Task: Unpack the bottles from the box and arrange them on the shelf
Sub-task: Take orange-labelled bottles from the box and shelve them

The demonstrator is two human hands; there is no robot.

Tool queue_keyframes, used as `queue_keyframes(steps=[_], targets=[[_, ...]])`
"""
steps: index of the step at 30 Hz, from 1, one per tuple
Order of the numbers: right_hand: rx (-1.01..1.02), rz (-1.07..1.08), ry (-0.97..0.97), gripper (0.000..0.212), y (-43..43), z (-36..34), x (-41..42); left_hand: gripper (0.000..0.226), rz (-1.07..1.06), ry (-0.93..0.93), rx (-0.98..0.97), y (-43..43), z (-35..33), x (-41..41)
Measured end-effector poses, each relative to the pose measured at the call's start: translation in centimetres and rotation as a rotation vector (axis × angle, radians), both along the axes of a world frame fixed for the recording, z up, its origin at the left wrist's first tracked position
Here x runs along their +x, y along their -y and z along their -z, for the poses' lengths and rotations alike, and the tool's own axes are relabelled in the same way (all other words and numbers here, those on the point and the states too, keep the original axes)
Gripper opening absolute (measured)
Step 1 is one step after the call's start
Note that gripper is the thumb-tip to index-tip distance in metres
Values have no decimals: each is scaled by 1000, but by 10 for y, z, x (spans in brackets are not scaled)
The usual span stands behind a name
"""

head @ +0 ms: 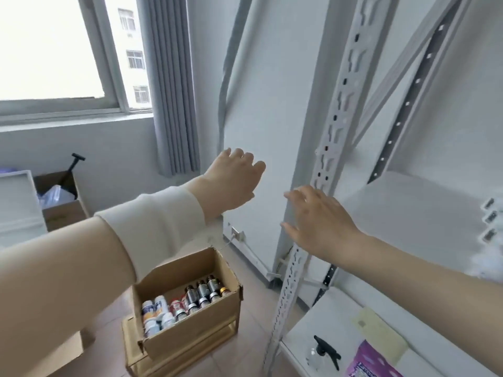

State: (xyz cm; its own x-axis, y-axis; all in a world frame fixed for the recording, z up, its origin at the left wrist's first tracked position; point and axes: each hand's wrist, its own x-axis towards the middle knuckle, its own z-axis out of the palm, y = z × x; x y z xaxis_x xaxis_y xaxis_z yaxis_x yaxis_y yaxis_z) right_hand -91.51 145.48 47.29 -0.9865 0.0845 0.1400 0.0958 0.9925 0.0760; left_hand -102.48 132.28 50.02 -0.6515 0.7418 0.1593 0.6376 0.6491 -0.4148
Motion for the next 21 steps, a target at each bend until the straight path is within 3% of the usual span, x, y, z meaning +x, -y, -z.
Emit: queue_keyframes(steps=[7, 16, 21], targets=[[-71, -92, 280, 52, 90, 125, -125, 44, -260, 287, -82, 102, 142, -101], [-95, -225, 636, 54, 125, 287, -249, 31, -501, 616, -177, 159, 321, -199], [-166, -250, 863, 53, 146, 390, -305, 36, -697, 825, -188, 189, 424, -233]])
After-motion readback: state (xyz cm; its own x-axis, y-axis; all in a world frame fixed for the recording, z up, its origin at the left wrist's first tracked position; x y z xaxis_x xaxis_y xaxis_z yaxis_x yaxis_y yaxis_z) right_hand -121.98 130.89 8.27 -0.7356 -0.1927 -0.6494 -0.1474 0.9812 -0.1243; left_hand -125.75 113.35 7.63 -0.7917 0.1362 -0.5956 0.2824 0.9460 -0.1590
